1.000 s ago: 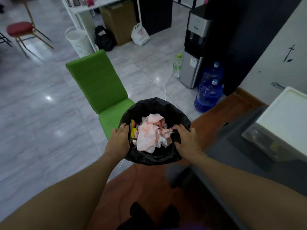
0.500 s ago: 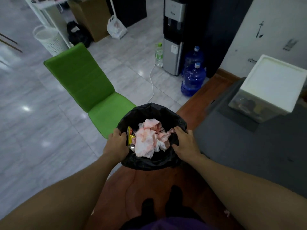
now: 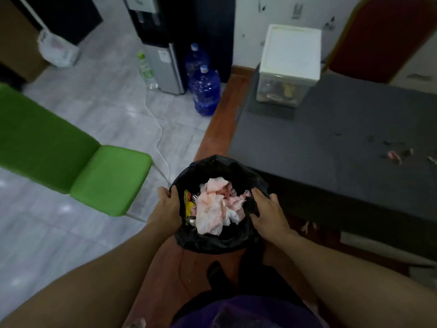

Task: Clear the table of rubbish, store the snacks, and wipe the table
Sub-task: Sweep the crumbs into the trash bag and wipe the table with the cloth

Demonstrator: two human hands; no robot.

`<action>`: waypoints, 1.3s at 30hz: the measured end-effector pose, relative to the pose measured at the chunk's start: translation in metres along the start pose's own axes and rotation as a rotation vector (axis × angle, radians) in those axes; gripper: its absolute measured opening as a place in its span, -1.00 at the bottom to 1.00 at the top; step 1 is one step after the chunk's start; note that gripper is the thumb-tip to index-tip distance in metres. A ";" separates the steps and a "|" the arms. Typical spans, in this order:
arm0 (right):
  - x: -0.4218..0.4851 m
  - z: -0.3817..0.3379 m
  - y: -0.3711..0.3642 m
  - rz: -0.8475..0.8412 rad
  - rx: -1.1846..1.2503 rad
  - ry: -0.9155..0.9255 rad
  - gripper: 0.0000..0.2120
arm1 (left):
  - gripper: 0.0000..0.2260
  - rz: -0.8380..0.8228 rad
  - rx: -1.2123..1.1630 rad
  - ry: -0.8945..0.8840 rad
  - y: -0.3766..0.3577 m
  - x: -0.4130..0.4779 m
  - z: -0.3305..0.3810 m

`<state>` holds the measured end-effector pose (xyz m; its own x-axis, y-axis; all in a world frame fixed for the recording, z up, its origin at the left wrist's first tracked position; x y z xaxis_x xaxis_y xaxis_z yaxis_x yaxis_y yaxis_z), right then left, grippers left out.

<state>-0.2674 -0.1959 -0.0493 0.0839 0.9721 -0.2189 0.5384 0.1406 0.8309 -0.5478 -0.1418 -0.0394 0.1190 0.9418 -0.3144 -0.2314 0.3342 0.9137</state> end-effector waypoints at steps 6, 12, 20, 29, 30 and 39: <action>-0.048 0.053 0.013 0.083 0.015 -0.181 -0.32 | -0.28 -0.118 0.014 -0.186 -0.026 0.018 0.054; -0.088 0.107 0.028 0.141 0.013 -0.340 -0.33 | -0.08 -0.263 0.022 -0.282 -0.047 0.029 0.126; -0.117 0.171 0.040 0.130 0.004 -0.435 -0.27 | -0.10 -0.398 0.138 -0.232 -0.070 0.025 0.198; -0.120 0.213 0.047 0.084 0.018 -0.412 -0.25 | -0.58 -0.477 0.111 -0.200 -0.097 0.028 0.226; -0.120 0.218 0.048 0.082 0.018 -0.402 -0.24 | -0.59 -0.479 0.114 -0.183 -0.100 0.027 0.229; -0.116 0.250 0.057 0.046 0.006 -0.322 -0.22 | -0.69 -0.514 0.144 -0.067 -0.131 0.020 0.243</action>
<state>-0.0363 -0.3475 -0.1042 0.3689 0.8678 -0.3328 0.5325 0.0961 0.8410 -0.2805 -0.1753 -0.1032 0.2450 0.6523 -0.7173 0.0070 0.7386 0.6741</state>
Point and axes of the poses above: each hand's wrist, its own x-axis towards the middle knuckle, its own y-axis out of the back of the hand, z = x × y, the point moved 3 cm from there along x, towards the middle knuckle, and after that the axes turned 6 degrees about z, right-handed, at the moved point
